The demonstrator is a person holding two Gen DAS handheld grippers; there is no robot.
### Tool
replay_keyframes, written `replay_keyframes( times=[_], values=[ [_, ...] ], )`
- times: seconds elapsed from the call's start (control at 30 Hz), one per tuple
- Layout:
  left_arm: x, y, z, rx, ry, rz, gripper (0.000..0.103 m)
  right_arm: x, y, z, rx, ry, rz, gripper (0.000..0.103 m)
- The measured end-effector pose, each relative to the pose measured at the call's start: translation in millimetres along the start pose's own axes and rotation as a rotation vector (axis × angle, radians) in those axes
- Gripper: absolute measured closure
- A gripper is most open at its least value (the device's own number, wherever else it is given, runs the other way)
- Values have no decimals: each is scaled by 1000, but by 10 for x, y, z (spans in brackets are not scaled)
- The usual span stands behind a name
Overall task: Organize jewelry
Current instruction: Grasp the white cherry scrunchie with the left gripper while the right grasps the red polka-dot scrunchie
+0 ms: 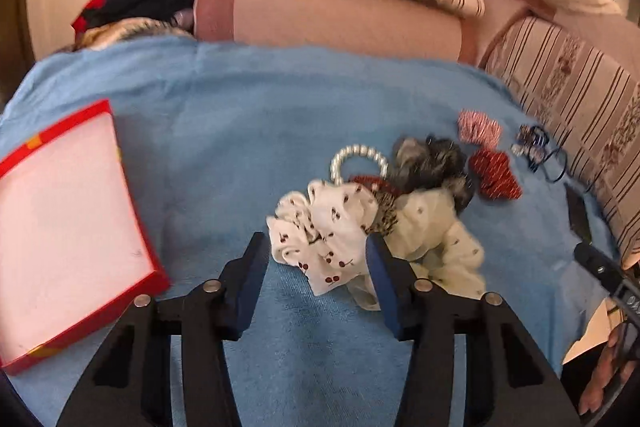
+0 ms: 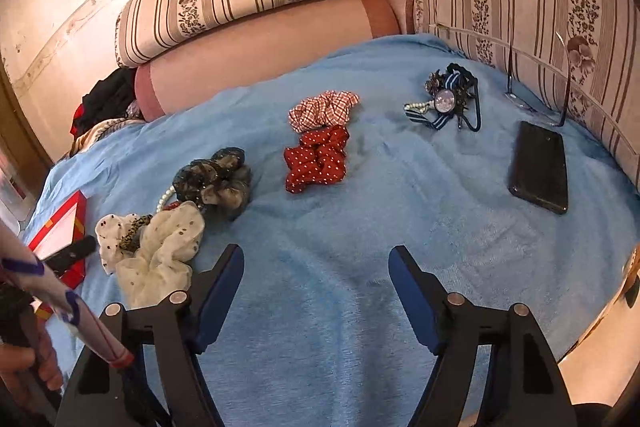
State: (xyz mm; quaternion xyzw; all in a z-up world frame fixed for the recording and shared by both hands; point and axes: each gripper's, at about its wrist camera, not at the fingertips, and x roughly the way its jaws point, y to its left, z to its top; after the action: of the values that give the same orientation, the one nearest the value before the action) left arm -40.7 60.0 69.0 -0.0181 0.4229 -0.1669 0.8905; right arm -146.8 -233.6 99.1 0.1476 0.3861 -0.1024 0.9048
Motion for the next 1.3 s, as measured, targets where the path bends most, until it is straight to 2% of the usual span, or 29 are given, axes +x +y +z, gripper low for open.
replay_keyframes(
  times=[0.23,0.3,0.33,0.43,0.7,0.97,1.0,1.17,1.3],
  values=[
    [236,-61,-26,21,34,-6,54,98,14,-9,-1,24,16,24],
    [298,-9,-30,0,55,-13,84,102,32,-11,-8,29,15,24],
    [306,18,-30,-9,61,-22,94,96,37,-9,-9,29,18,24],
    [212,50,-29,-4,23,0,94,73,26,0,-2,15,22,24],
    [-194,88,13,0,-113,-5,94,25,-37,68,24,-5,16,24],
    [-343,21,34,26,-170,4,94,-31,-228,437,76,-70,-6,24],
    [-354,25,39,26,-174,2,94,-9,-256,488,82,-68,-1,24],
    [-365,11,41,28,-179,7,94,261,-327,727,100,-3,23,41],
    [-337,13,28,25,-169,10,94,647,-329,859,105,68,58,41]
  ],
)
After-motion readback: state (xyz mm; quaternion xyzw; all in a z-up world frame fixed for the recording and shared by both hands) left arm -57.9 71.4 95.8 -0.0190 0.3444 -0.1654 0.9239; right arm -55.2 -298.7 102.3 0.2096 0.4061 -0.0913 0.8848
